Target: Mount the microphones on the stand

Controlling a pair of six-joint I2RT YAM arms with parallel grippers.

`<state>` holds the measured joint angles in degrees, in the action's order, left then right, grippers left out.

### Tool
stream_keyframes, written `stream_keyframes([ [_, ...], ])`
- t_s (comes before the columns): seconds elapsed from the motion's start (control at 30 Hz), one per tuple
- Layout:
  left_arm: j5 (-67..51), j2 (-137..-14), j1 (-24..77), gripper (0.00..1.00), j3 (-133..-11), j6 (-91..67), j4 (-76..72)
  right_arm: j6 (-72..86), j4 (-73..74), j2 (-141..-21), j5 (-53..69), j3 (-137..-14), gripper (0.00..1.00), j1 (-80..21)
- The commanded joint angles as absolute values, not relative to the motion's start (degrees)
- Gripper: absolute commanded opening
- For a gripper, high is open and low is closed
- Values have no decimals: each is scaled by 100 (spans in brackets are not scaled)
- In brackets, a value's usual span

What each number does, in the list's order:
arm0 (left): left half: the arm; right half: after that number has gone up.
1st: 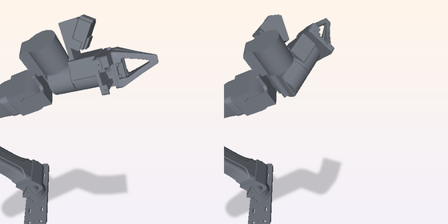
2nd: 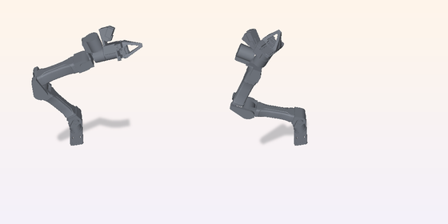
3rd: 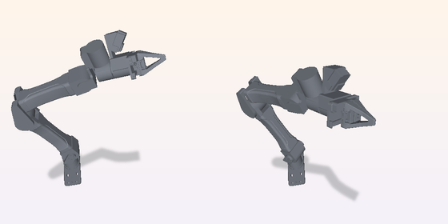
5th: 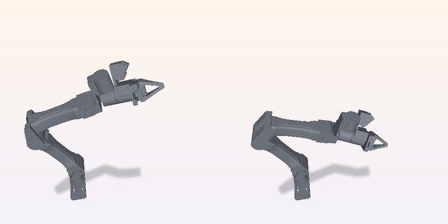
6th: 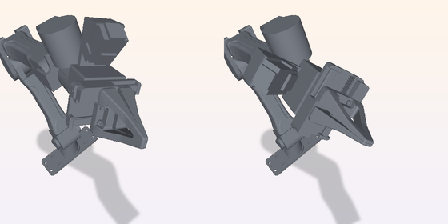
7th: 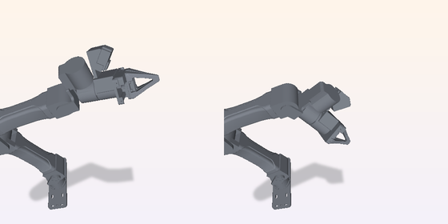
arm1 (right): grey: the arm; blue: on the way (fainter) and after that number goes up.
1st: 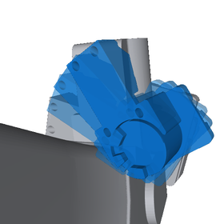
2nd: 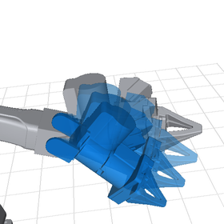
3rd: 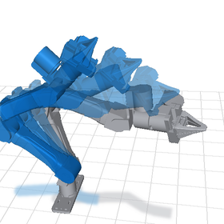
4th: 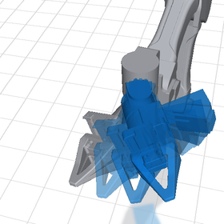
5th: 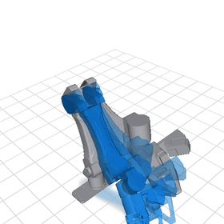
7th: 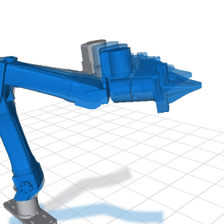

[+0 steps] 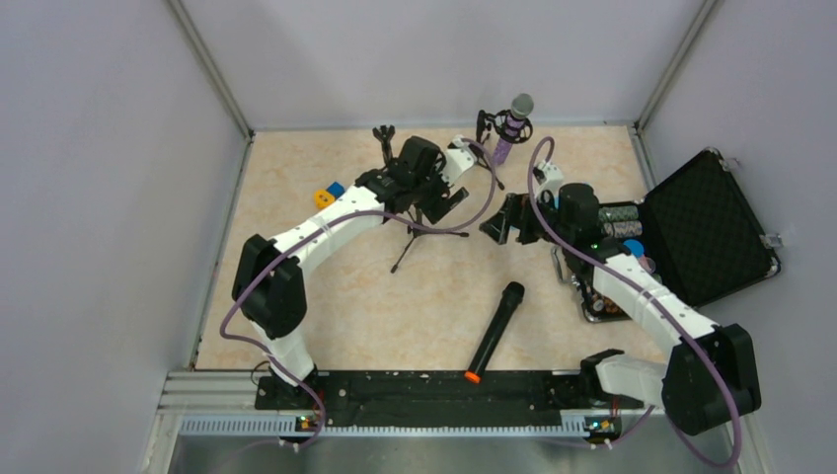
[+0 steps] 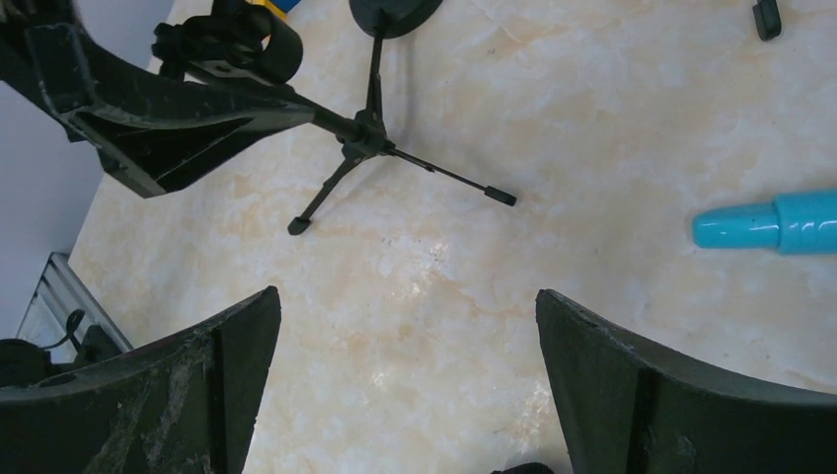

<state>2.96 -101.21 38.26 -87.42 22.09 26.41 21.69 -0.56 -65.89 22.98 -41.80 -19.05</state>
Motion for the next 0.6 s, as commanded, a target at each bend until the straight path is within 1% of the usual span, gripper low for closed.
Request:
stream_keyframes([
  [0.0, 441, -9757, 3815, 99, -8914, 1931, 2045, 2117, 420, -6816, 2044, -4770, 99, -1905],
  [0.2, 192, -9281, 3672, 99, -9065, 1588, 1915, 2262, 1158, -7313, 2096, -5351, 99, -1891],
  [0.33, 29, -8655, 3629, 99, -8418, 1463, 1352, 2394, 1097, -7353, 2020, -5173, 99, -1892],
  [0.47, -536, -8197, 3477, 99, -7701, 1495, 1106, 2506, 533, -7130, 1896, -4615, 99, -1892],
  [0.57, -1022, -8142, 3154, 99, -7529, 1180, 1230, 2639, 679, -7093, 1911, -4658, 99, -1890],
])
